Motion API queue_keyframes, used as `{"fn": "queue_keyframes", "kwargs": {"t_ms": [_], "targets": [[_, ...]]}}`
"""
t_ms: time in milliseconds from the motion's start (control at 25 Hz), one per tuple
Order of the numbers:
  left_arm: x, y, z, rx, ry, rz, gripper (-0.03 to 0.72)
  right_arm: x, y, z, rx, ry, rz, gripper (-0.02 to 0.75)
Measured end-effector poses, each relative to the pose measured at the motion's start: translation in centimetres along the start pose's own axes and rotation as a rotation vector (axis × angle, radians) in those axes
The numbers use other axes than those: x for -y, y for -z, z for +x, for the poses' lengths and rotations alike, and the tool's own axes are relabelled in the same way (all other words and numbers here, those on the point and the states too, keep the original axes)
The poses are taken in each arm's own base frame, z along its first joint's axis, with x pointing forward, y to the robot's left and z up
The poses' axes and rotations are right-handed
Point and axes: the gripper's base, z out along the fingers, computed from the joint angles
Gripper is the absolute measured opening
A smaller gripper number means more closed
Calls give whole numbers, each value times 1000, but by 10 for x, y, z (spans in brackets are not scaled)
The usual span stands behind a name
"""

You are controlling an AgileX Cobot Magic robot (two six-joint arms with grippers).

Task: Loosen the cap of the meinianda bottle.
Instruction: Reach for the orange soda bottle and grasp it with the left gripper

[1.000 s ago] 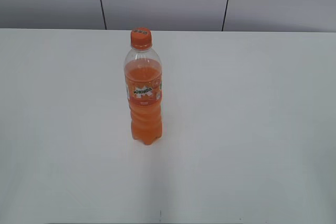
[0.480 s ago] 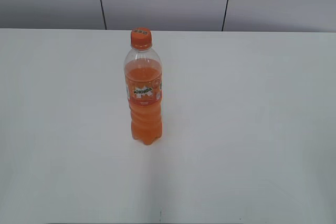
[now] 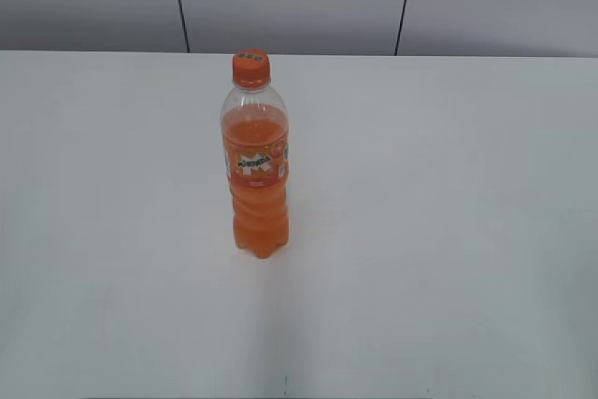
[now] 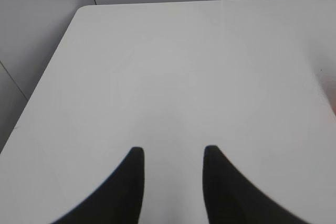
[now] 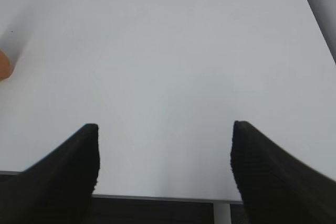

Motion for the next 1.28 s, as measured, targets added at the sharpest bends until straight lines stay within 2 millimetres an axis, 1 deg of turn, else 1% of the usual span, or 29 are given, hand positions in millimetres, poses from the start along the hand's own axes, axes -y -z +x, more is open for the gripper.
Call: {"fn": "queue_keyframes", "kwargs": {"t_ms": [360,480,520,680,800,1040,1280], "targets": [[0,0,0,1,0,0,239,0,0,0,0,1,0,585],[0,0,0,1,0,0,257,0,0,0,0,1,0,585],[0,0,0,1,0,0,280,0,0,0,0,1,0,585],[0,0,0,2,0,0,428,0,0,0,0,1,0,585],[0,0,0,4,0,0,471,0,0,0,0,1,0,585],[1,2,-5,46,5,8,482,0,0,0,0,1,0,585],[3,5,-24,260,32,42,482,0,0,0,0,1,0,585]]}}
